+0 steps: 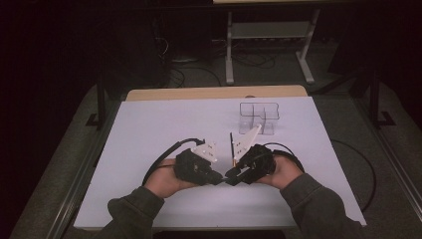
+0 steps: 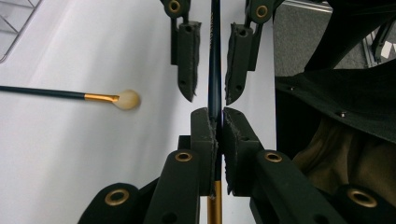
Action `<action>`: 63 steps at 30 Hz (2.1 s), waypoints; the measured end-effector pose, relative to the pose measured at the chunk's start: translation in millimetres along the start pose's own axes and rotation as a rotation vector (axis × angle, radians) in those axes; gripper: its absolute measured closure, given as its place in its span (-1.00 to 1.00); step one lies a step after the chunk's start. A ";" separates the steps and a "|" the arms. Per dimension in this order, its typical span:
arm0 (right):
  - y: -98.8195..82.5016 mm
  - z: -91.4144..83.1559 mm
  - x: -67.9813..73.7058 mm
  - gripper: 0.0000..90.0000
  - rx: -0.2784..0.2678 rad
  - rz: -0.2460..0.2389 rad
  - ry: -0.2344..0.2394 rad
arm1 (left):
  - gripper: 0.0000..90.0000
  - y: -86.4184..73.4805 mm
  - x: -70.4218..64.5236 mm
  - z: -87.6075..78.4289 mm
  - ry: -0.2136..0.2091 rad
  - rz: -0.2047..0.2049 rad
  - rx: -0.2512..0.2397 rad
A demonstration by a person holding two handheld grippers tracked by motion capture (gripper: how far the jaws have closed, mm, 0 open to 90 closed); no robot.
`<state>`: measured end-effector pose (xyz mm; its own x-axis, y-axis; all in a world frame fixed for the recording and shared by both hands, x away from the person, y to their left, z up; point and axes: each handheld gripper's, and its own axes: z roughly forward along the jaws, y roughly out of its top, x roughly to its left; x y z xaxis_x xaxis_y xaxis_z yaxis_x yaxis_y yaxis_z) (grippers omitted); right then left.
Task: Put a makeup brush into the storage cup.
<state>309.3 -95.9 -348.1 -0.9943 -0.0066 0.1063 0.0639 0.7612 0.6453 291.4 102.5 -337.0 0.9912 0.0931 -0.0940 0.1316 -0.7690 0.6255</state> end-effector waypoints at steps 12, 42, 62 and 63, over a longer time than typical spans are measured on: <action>-2.9 2.9 -1.8 0.82 -0.006 0.009 0.061 | 0.85 2.1 -1.0 2.9 -0.016 0.017 0.020; -20.7 -14.5 0.7 0.84 -0.054 0.024 0.015 | 0.59 -16.9 1.0 -14.6 -0.001 -0.030 -0.023; -24.2 -23.4 2.9 0.84 -0.083 0.026 -0.001 | 0.67 -23.6 3.3 -14.3 0.021 -0.030 -0.023; -24.1 -23.4 2.7 0.84 -0.080 0.020 -0.005 | 0.69 -23.4 3.5 -14.2 0.021 -0.032 -0.025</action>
<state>307.1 -129.4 -345.7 -0.9932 0.0109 0.1161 0.0897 0.7070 0.7015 292.0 129.8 -340.9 0.9866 0.1306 -0.0978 0.1628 -0.7492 0.6420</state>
